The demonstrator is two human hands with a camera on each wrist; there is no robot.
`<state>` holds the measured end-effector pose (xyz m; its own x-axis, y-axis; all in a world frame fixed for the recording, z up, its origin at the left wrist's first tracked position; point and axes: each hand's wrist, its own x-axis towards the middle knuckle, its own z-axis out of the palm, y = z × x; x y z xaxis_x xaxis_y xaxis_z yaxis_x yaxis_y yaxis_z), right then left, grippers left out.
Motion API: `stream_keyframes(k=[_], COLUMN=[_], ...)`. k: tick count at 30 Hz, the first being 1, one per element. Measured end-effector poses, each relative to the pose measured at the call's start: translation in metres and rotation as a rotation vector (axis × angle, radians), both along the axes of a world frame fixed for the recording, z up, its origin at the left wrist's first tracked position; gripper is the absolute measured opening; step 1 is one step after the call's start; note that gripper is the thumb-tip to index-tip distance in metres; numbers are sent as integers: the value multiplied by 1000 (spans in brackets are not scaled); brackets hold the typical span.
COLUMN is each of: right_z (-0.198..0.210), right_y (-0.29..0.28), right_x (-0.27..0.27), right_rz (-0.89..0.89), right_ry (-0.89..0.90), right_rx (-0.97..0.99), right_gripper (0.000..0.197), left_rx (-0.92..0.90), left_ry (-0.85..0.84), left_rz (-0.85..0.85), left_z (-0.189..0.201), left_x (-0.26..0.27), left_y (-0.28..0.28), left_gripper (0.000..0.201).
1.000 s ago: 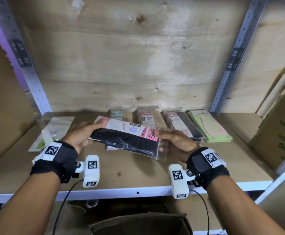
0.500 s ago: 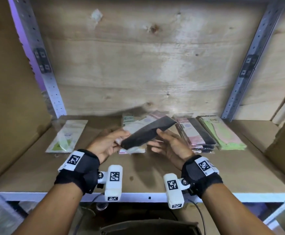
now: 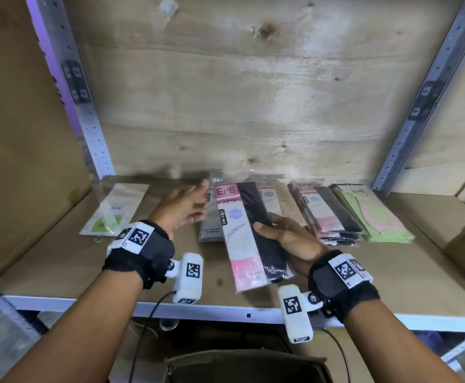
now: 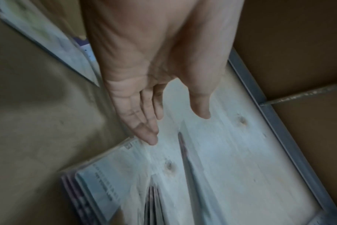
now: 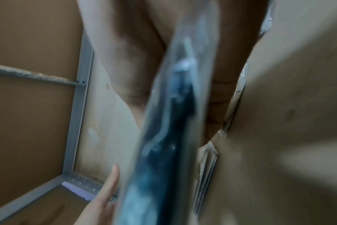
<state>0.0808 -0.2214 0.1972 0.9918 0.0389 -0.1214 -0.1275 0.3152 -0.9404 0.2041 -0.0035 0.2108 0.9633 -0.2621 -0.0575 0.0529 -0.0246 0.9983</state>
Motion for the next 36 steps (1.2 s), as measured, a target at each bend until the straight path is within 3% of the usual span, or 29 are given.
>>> stream_keyframes(k=[2,6,9,13,18,22,27,32,36], right_z=[1,-1,-3,-3,-2,3,1,5,8], right_y=[-1,-4,-10,-20,-31,-37,-45,-62,-81], right_x=[-4,-11,-14,-18,-23,-30,-36,-39,-43], right_rz=[113,228,237,205,241,264,248,170,7], right_ry=[-4,-22,-16,12,9,-56,-67,-31,-6], right_rx=[-103,-285,-358,-421,-523,-512,-439,-438,-301], right_gripper=[32,30,30,28,38,38,42,36,33], left_rx=[-54,54,129,220,238,47,81,-119,-197], left_ry=[-20,-149,-224,-288,-192,-9,14,189,200], left_rz=[12,-21,-147,-92,-35,-183,-329,-151,-124], left_z=[2,-1,-6,-5,-4,-3,0,4,8], left_x=[7,16,18,19,19,10,1,4,2], left_y=[3,9,9,3,4,5,-2,-22,-42], left_gripper=[69,49,34,33,35,38,53,36,67])
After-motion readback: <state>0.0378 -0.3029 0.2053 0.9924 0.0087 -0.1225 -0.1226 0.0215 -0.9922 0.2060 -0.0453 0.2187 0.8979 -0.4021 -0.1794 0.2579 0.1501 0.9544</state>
